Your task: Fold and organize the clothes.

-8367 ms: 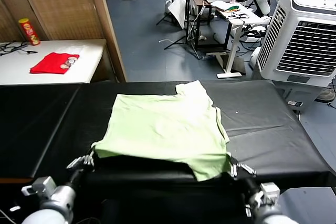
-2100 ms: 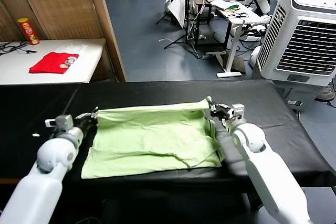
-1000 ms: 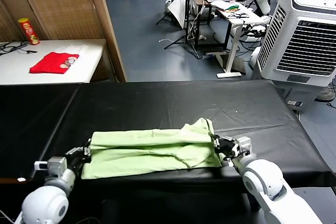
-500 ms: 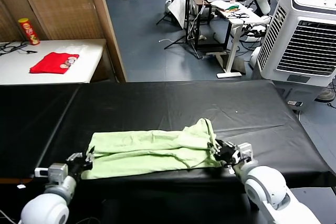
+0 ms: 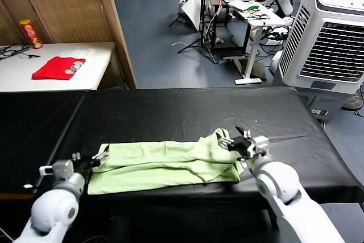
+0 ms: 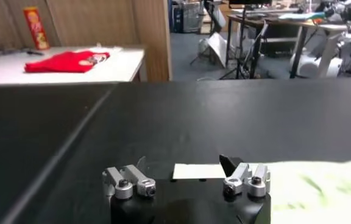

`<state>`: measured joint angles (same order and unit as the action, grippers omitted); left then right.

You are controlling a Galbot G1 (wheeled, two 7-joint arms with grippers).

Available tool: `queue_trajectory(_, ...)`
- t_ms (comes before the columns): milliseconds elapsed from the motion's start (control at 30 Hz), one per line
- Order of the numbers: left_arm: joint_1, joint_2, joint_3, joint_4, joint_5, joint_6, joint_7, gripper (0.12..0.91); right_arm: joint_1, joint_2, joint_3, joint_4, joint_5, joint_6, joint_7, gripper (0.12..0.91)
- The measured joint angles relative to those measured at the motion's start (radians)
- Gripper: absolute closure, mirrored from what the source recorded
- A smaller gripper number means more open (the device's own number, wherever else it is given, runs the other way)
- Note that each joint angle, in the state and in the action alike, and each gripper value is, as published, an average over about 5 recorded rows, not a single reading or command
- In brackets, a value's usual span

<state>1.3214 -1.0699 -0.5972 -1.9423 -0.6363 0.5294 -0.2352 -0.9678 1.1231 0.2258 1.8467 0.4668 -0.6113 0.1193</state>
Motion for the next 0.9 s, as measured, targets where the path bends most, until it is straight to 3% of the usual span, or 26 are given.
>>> queue_trajectory(167, -0.050, -0.004, 0.015, 0.077, -0.018, -0.003, 0.023, 0.232, 0.046, 0.023, -0.025, -0.084, -0.006, -0.001, 0.000, 0.245)
queue_trajectory(267, -0.061, -0.002, 0.017, 0.107, -0.031, -0.008, 0.037, 0.232, 0.059, 0.038, -0.034, -0.121, -0.011, -0.001, -0.001, 0.313)
queue_trajectory(367, -0.067, -0.001, 0.017, 0.128, -0.041, -0.012, 0.047, 0.279, 0.067, 0.053, -0.039, -0.150, -0.024, 0.000, -0.003, 0.438)
queue_trajectory(433, -0.068, 0.000, 0.017, 0.137, -0.043, -0.014, 0.050, 0.353, 0.068, 0.064, -0.040, -0.167, -0.037, 0.004, -0.004, 0.544)
queue_trajectory(633, -0.059, -0.008, 0.017, 0.146, -0.016, -0.042, 0.051, 0.703, 0.058, 0.095, -0.039, -0.188, -0.082, 0.054, 0.027, 0.840)
queue_trajectory(700, -0.057, -0.014, 0.018, 0.149, 0.015, -0.061, 0.049, 0.833, 0.048, 0.106, -0.036, -0.185, -0.100, 0.075, 0.050, 0.890)
queue_trajectory(767, -0.056, -0.021, 0.019, 0.152, 0.053, -0.081, 0.049, 0.890, 0.037, 0.115, -0.033, -0.178, -0.111, 0.091, 0.067, 0.901)
queue_trajectory(900, -0.057, -0.027, 0.020, 0.153, 0.101, -0.099, 0.058, 0.901, 0.007, 0.129, -0.026, -0.160, -0.112, 0.100, 0.067, 0.903)
